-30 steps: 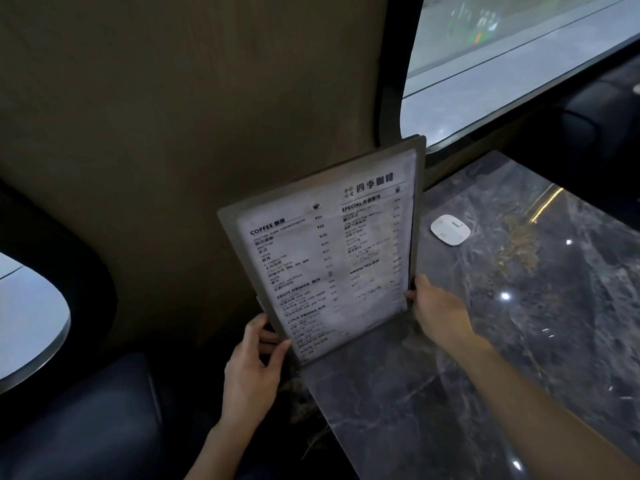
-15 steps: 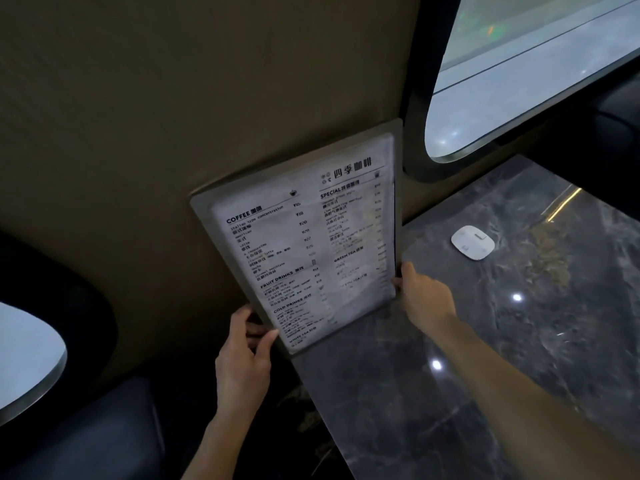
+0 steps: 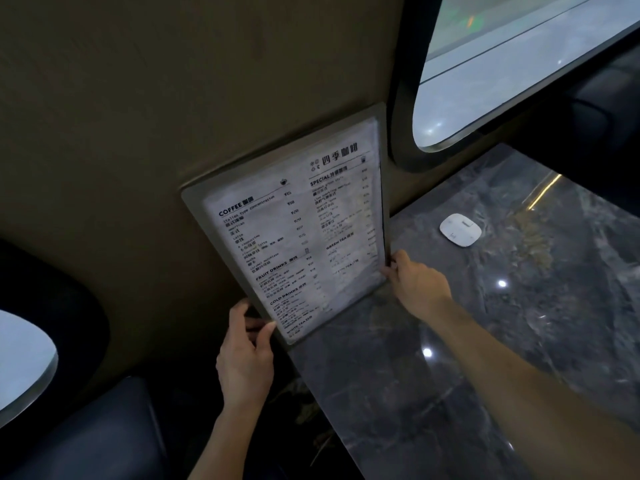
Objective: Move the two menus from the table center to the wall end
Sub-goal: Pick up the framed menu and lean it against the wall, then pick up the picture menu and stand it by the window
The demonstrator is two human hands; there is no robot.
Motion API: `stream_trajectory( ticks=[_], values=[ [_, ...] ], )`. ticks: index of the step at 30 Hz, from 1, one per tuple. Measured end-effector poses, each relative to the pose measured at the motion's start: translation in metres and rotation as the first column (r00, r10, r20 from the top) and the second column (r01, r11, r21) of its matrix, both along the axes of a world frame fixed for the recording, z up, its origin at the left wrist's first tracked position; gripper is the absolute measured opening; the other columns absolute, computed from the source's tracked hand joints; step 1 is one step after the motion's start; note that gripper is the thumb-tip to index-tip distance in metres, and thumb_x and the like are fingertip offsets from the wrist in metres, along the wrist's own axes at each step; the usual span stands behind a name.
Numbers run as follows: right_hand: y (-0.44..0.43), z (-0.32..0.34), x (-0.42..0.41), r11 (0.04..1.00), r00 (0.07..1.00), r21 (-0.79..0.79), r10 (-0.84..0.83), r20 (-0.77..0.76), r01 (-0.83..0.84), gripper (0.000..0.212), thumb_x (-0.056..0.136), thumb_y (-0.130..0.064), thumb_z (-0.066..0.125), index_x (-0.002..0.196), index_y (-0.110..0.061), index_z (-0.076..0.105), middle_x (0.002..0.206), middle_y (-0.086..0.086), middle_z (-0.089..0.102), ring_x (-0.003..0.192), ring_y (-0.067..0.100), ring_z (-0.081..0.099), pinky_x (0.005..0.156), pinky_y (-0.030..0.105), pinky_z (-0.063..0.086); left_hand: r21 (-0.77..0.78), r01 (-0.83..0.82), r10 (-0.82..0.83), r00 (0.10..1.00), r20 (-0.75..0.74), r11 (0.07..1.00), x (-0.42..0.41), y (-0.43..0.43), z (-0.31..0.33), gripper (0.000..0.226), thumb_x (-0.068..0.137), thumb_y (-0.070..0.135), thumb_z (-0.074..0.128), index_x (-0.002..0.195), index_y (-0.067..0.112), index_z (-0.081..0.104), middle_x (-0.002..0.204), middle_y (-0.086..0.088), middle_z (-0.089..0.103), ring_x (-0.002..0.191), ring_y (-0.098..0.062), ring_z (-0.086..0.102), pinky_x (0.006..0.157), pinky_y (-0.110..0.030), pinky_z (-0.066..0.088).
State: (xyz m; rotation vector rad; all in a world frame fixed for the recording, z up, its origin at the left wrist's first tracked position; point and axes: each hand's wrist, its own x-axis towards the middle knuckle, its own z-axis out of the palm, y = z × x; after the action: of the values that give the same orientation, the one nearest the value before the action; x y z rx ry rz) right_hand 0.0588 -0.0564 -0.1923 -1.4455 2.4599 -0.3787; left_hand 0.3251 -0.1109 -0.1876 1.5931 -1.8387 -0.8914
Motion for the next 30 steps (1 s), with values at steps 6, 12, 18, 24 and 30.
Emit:
stream_trajectory(
  ticks=[6,12,18,24,30],
  values=[
    [0.036,0.01,0.0,1.0,0.991,0.004,0.022,-0.133,-0.021,0.035,0.093,-0.037,0.039,0.111,-0.008,0.046,0.091,0.015,0.067,0.077,0.034,0.062,0.064,0.039,0.048,0.08,-0.072,0.077,0.995,-0.056,0.994,0.001,0.008,0.008,0.049,0.083,0.03,0.062,0.124,0.028,0.035,0.083,0.016,0.052,0.079,-0.008,0.057,0.06,-0.027,0.043],
    [0.073,0.017,-0.002,0.999,0.999,0.016,-0.038,-0.023,0.039,0.038,0.088,-0.044,0.047,0.113,-0.015,0.047,0.106,0.012,0.066,0.093,0.033,0.061,0.075,0.042,0.052,-0.041,0.04,-0.042,0.998,-0.046,0.998,-0.006,0.038,0.029,0.047,0.081,0.043,0.059,0.122,0.029,0.042,0.105,0.015,0.053,0.095,-0.005,0.055,0.074,-0.029,0.046],
    [0.137,0.026,-0.005,0.99,0.987,-0.045,-0.136,-0.08,0.133,0.051,0.085,-0.047,0.052,0.124,-0.015,0.047,0.12,0.011,0.06,0.105,0.032,0.058,0.085,0.04,0.046,-0.118,0.418,-0.415,0.908,0.055,0.901,-0.059,0.074,0.045,0.053,0.083,0.044,0.058,0.127,0.017,0.05,0.128,-0.001,0.055,0.119,-0.017,0.048,0.1,-0.035,0.038],
    [0.231,0.045,-0.01,0.939,0.934,-0.077,-0.343,-0.102,0.336,0.055,0.082,-0.048,0.055,0.129,-0.022,0.043,0.118,0.01,0.06,0.104,0.034,0.057,0.085,0.04,0.045,-0.017,0.657,-0.652,0.75,0.116,0.753,-0.12,0.117,0.044,0.049,0.083,0.041,0.06,0.123,0.013,0.054,0.125,-0.012,0.06,0.117,-0.029,0.052,0.098,-0.042,0.041],
    [0.343,0.053,-0.003,0.821,0.806,-0.09,-0.57,-0.157,0.563,0.051,0.082,-0.048,0.057,0.122,-0.017,0.049,0.118,0.012,0.062,0.105,0.033,0.058,0.084,0.041,0.046,-0.019,0.854,-0.847,0.518,0.119,0.52,-0.179,0.185,0.037,0.049,0.08,0.036,0.066,0.12,0.011,0.056,0.122,-0.013,0.063,0.115,-0.029,0.056,0.097,-0.036,0.04]
  ],
)
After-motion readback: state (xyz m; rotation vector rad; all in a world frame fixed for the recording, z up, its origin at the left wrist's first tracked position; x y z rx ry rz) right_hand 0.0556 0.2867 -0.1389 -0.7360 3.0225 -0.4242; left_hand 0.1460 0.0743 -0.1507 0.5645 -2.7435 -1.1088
